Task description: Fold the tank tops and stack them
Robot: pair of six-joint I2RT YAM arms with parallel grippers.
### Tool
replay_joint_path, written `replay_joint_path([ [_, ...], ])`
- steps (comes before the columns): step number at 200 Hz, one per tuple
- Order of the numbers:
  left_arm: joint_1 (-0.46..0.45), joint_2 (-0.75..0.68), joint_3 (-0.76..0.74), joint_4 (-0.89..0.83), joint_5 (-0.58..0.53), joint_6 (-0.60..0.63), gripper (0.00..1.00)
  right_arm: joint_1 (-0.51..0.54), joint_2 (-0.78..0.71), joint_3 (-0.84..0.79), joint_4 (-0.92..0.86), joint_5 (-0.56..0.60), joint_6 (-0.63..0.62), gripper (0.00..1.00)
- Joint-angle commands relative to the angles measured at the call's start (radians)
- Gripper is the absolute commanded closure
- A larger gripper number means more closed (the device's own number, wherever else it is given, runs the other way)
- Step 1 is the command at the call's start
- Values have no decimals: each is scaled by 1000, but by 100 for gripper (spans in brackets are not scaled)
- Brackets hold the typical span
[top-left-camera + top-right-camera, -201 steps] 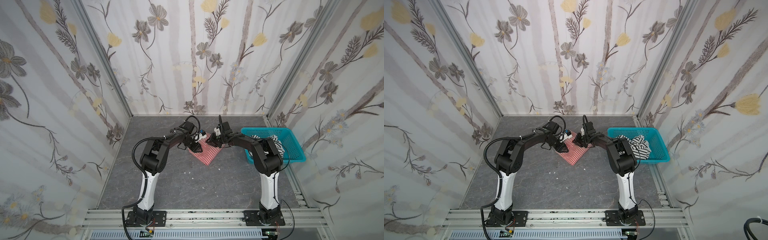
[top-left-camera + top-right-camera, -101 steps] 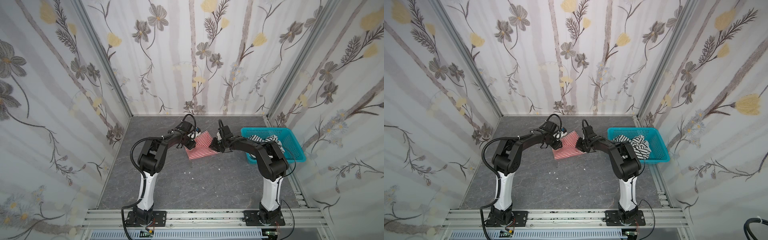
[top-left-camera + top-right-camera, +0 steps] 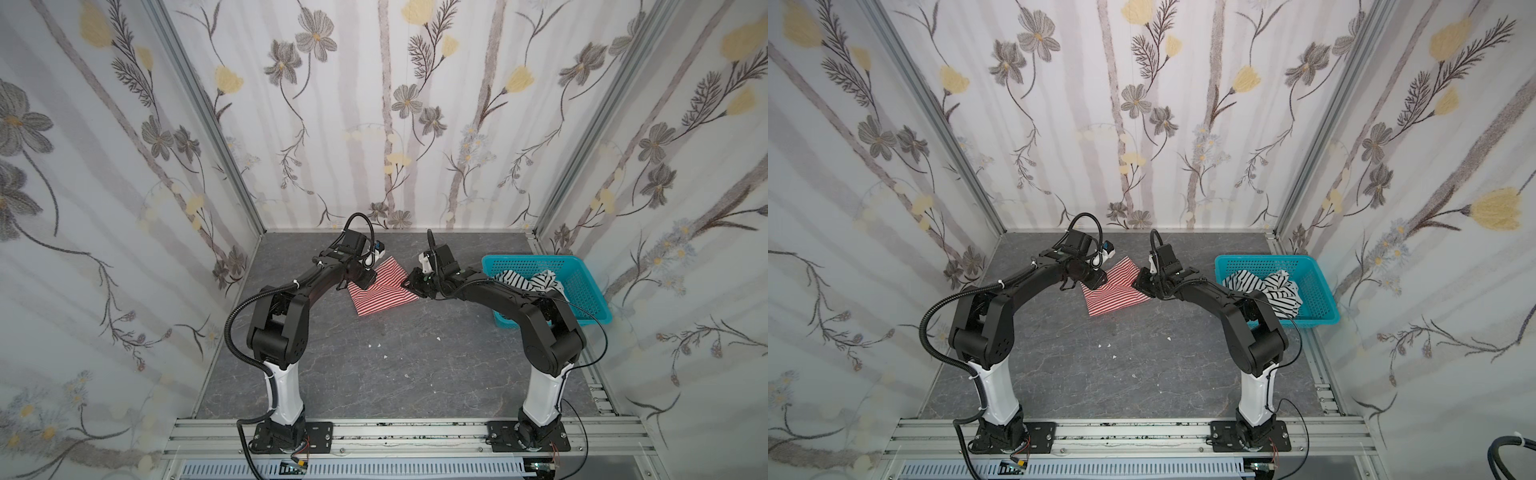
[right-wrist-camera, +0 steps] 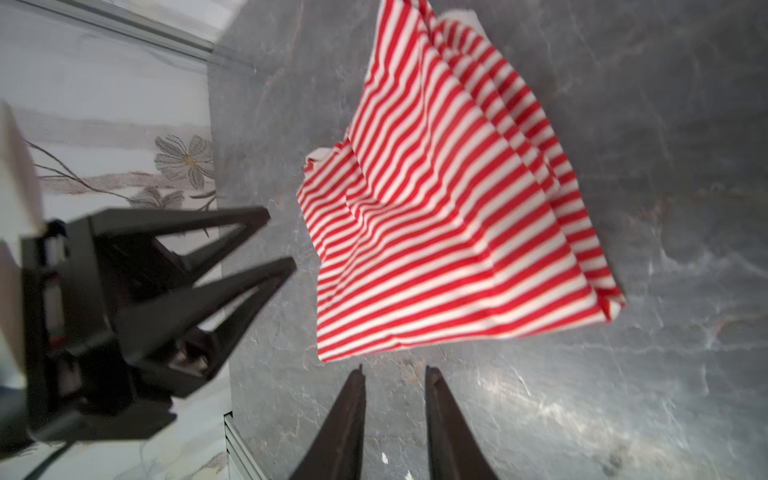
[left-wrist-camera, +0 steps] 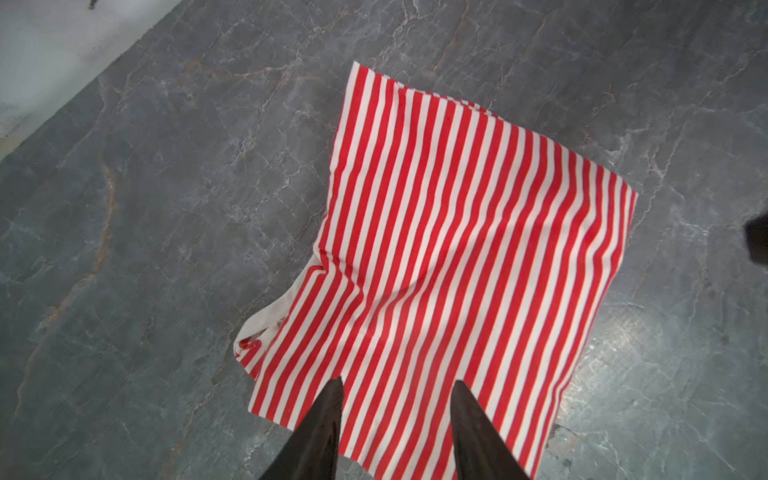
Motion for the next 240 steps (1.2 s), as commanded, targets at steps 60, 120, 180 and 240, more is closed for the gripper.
replay_joint_path([
  [60, -5, 8, -227, 54, 123, -50, 56, -58, 407, 407, 199, -262, 159, 73],
  [120, 16, -56, -355, 76, -4, 22, 56, -63, 434, 408, -15, -103, 74, 74],
  [180, 134, -157, -450, 79, -67, 103, 56, -39, 318, 248, -138, 27, -8, 74],
  [240, 183, -261, -423, 73, 10, 139, 54, 10, 220, 213, 61, -80, 31, 71],
])
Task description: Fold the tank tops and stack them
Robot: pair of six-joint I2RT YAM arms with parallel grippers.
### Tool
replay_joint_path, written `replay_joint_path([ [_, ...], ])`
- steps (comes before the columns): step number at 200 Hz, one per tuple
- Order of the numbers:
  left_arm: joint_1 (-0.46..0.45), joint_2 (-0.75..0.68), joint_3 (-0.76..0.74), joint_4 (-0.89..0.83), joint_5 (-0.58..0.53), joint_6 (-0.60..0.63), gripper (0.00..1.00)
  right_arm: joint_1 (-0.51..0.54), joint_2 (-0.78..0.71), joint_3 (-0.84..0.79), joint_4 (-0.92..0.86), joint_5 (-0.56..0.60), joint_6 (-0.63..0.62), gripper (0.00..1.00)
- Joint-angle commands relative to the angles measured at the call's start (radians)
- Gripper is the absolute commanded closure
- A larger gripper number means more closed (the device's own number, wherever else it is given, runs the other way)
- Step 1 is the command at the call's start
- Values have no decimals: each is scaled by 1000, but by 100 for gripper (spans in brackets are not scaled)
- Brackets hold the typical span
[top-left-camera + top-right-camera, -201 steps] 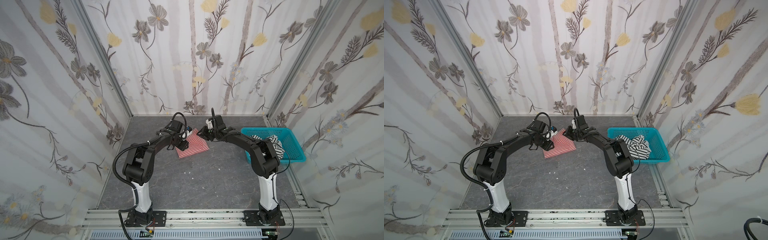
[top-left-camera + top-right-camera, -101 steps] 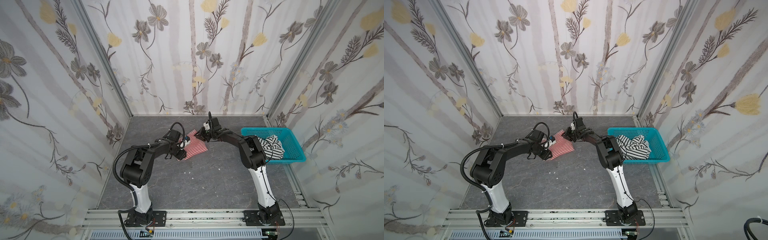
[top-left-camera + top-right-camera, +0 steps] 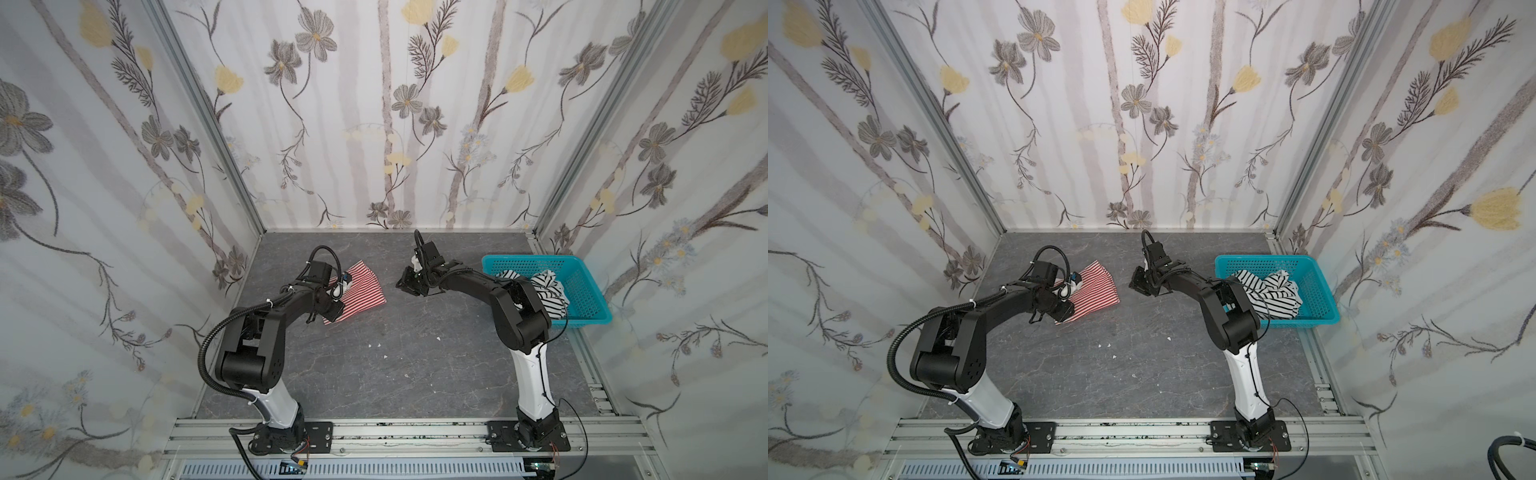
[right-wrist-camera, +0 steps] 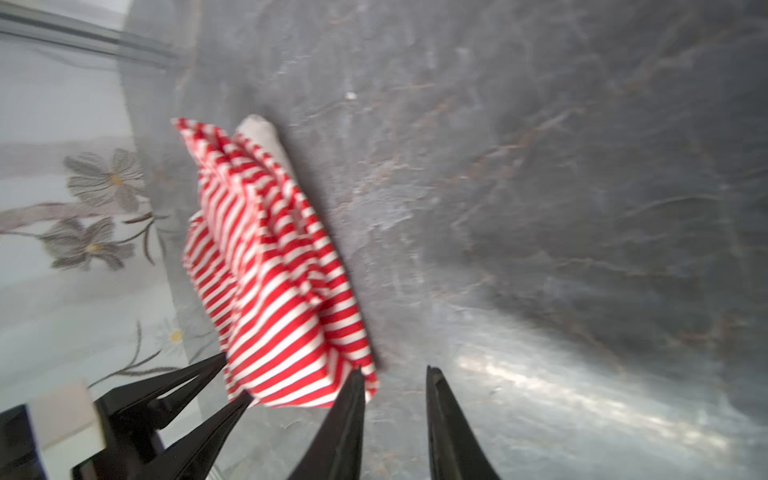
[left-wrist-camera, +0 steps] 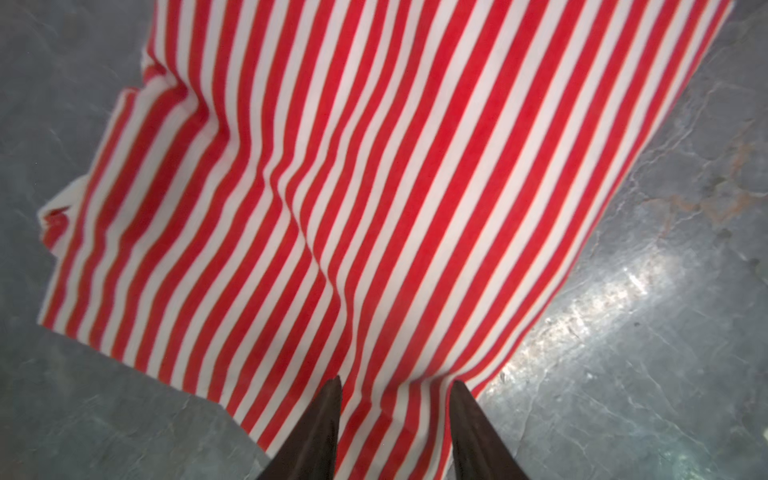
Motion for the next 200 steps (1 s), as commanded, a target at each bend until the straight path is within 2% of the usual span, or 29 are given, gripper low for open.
replay_joint_path([
  [1, 0, -25, 34, -14, 65, 9, 54, 7, 2, 23, 139, -68, 31, 71],
  [27, -40, 14, 115, -12, 121, -53, 53, 18, 22, 47, 155, -80, 58, 71],
  [65, -116, 195, 269, -12, 148, -115, 54, 25, 5, 16, 162, -71, 68, 72],
  [103, -179, 276, 290, -12, 138, -98, 54, 24, -52, -79, 179, -45, 62, 72],
  [151, -184, 212, 107, -30, 82, 50, 56, 24, -96, -162, 206, -42, 66, 72],
  [200, -164, -53, -138, -84, 78, 328, 58, 35, -84, -173, 318, -106, 128, 72],
])
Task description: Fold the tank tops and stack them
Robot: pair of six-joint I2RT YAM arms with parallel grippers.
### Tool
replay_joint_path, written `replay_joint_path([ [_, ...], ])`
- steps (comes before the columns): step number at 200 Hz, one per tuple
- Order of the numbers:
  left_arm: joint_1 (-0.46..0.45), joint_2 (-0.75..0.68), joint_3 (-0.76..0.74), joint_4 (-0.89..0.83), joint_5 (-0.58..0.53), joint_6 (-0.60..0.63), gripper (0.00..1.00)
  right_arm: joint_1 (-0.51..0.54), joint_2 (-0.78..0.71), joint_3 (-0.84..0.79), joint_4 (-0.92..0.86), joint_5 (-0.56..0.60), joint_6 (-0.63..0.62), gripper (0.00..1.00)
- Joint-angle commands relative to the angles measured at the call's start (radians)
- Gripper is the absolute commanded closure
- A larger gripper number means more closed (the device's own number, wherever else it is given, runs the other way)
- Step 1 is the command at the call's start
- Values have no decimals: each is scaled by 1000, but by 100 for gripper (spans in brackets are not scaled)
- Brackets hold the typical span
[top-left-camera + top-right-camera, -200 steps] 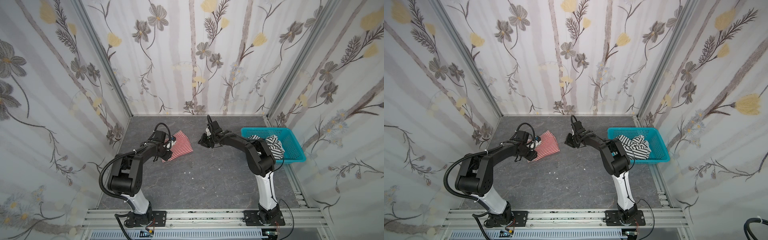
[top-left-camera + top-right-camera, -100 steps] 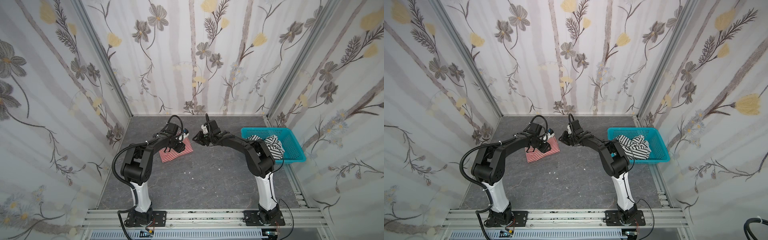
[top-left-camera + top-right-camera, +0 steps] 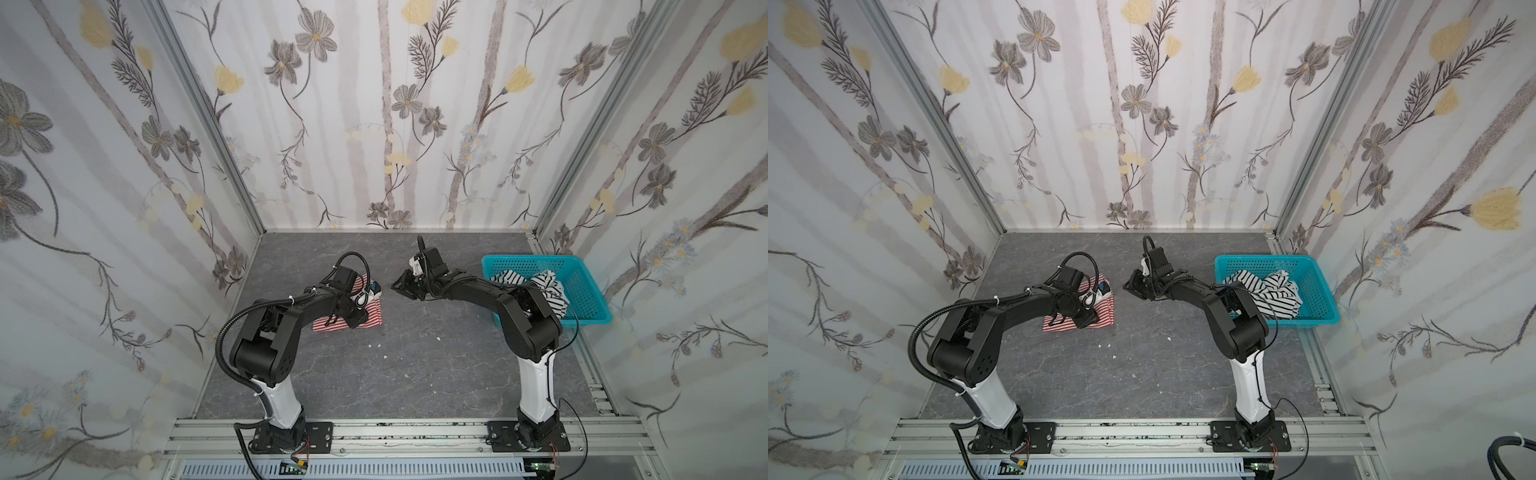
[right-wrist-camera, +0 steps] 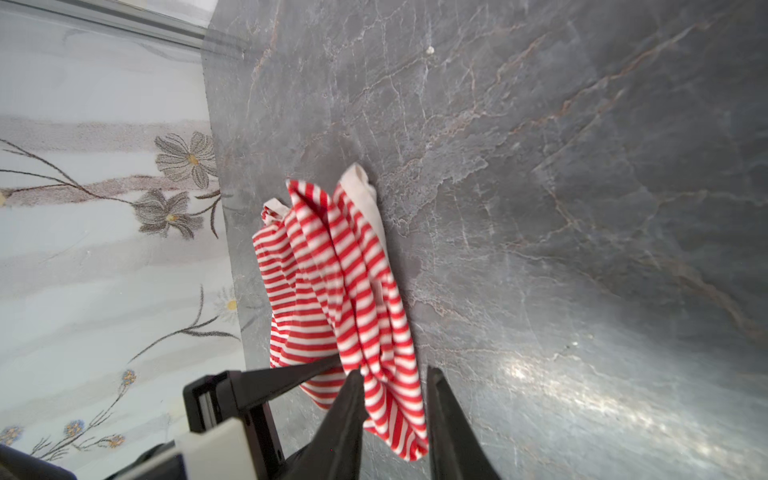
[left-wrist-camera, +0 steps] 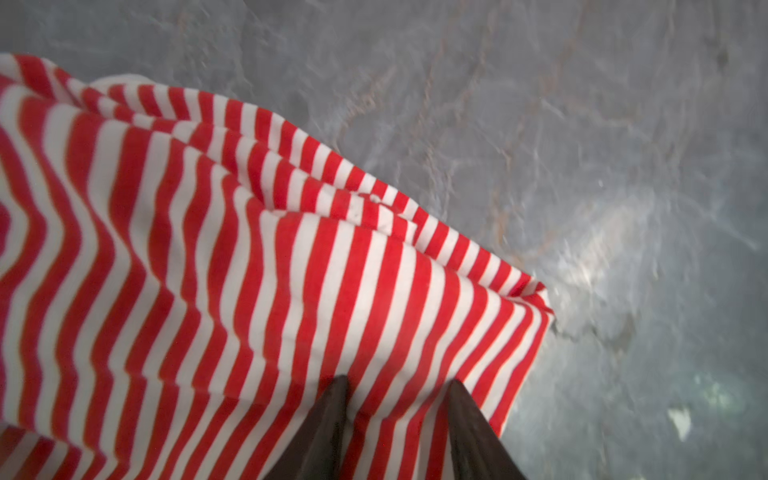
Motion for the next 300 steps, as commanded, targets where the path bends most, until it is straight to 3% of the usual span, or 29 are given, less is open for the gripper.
replay_joint_path([
  [1, 4, -108, -94, -144, -30, 201, 59, 10, 7, 1, 133, -56, 52, 72],
  [35, 32, -320, -168, -170, -2, 320, 60, 51, 82, 35, 325, -165, 143, 72],
  [71, 109, -421, -144, -174, 70, 266, 57, 116, 186, 155, 398, -220, 199, 72],
  [123, 209, -422, -224, -168, 73, 212, 56, 178, 239, 200, 368, -224, 199, 72],
  [180, 266, -428, -305, -149, 120, 206, 55, 196, 254, 89, 343, -206, 176, 72],
  [213, 274, -406, -346, -149, 110, 231, 54, 193, 235, 68, 178, -114, 79, 72],
  [300, 383, -299, -291, -145, 126, 221, 54, 183, 115, 33, 278, -174, 65, 65],
])
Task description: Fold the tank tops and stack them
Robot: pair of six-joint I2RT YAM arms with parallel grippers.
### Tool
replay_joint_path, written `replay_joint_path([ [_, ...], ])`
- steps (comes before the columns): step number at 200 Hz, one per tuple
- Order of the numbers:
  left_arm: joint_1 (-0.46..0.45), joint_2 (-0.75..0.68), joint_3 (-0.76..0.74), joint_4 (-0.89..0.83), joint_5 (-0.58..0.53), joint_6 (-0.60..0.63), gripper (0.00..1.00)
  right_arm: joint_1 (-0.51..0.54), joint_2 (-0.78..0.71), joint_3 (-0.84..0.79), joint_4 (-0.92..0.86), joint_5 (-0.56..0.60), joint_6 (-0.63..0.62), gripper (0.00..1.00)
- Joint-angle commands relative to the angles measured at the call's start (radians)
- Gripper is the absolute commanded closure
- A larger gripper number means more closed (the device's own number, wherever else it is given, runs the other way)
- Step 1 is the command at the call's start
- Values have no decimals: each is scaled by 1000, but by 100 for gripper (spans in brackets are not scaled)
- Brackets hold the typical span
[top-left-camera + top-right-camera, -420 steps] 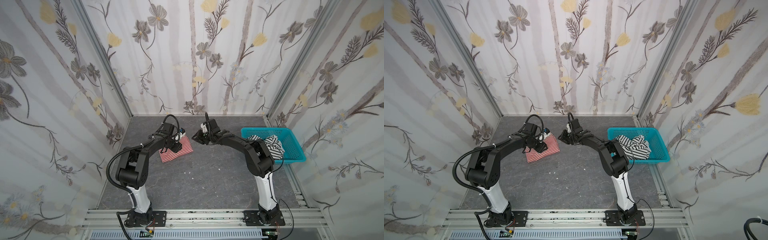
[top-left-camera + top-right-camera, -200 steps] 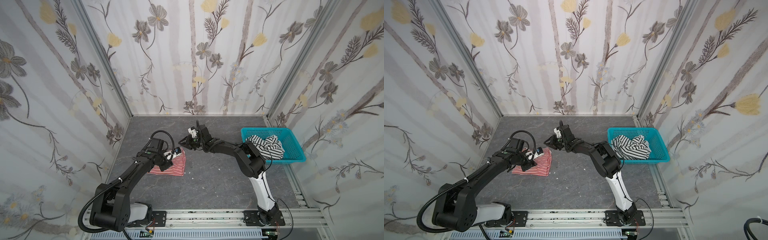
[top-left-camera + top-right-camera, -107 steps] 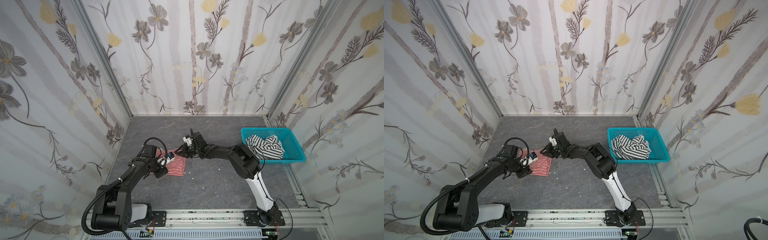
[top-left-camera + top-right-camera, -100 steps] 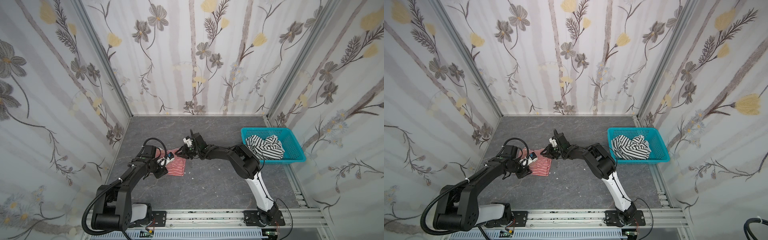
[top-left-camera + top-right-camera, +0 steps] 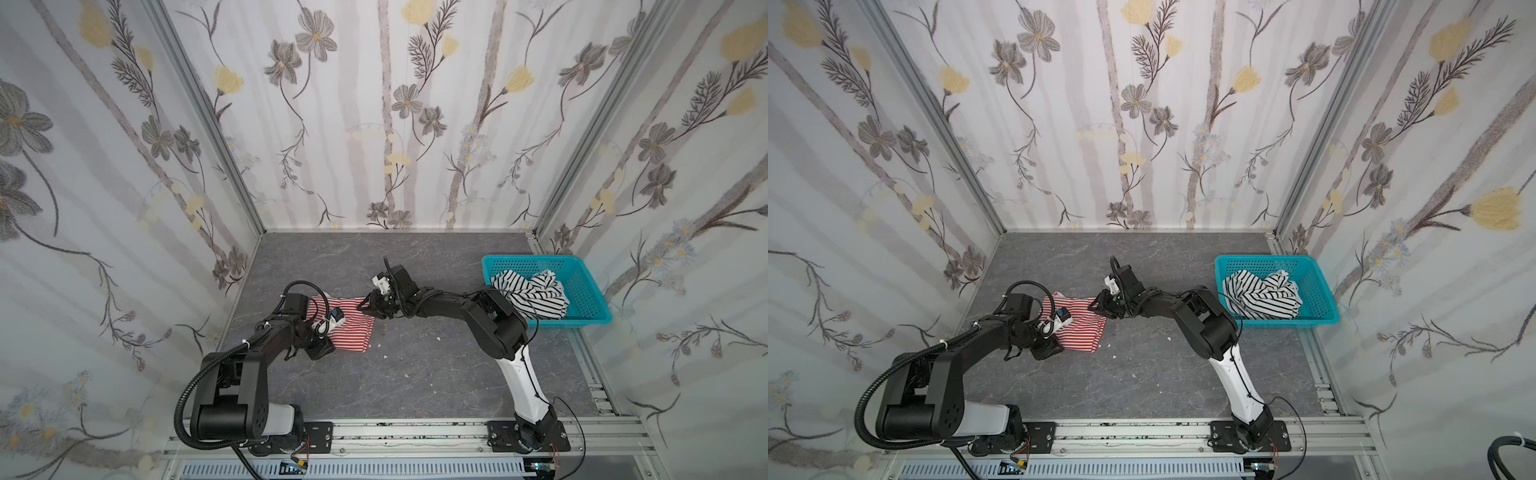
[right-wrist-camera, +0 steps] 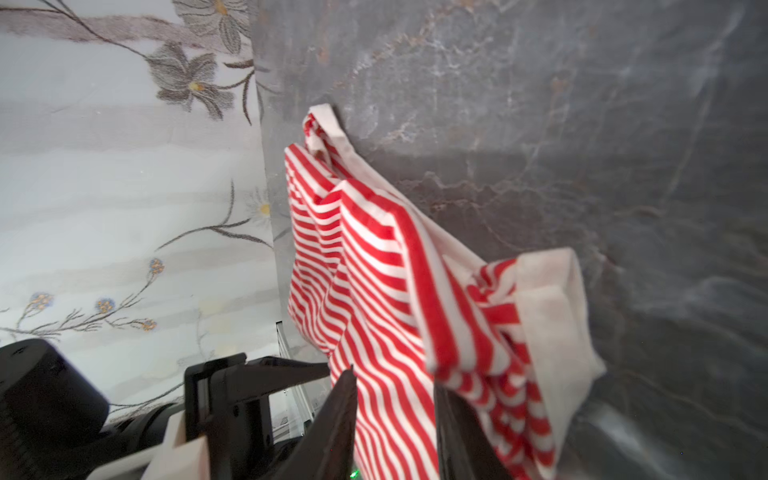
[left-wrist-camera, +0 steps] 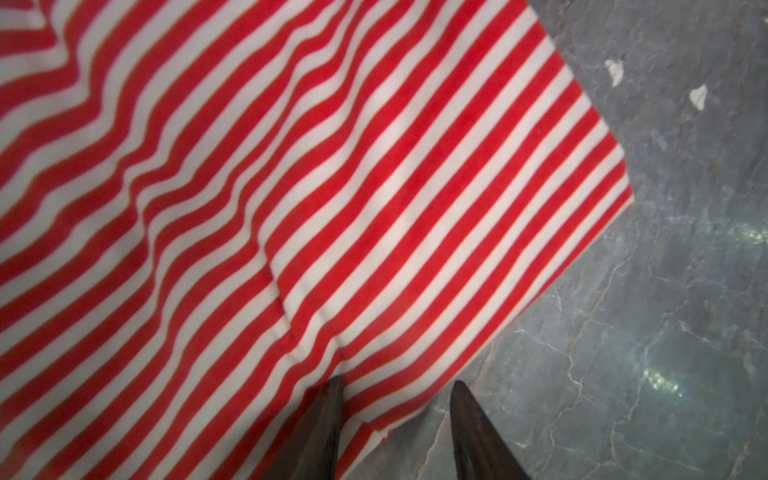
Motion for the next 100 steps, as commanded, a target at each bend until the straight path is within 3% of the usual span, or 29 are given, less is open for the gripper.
replay_joint_path([
  [1, 38, 22, 25, -22, -14, 3, 54, -2, -55, -22, 65, -14, -12, 64],
  [100, 349, 203, 153, -9, -75, -51, 55, -64, -238, -259, 169, 35, 28, 63],
])
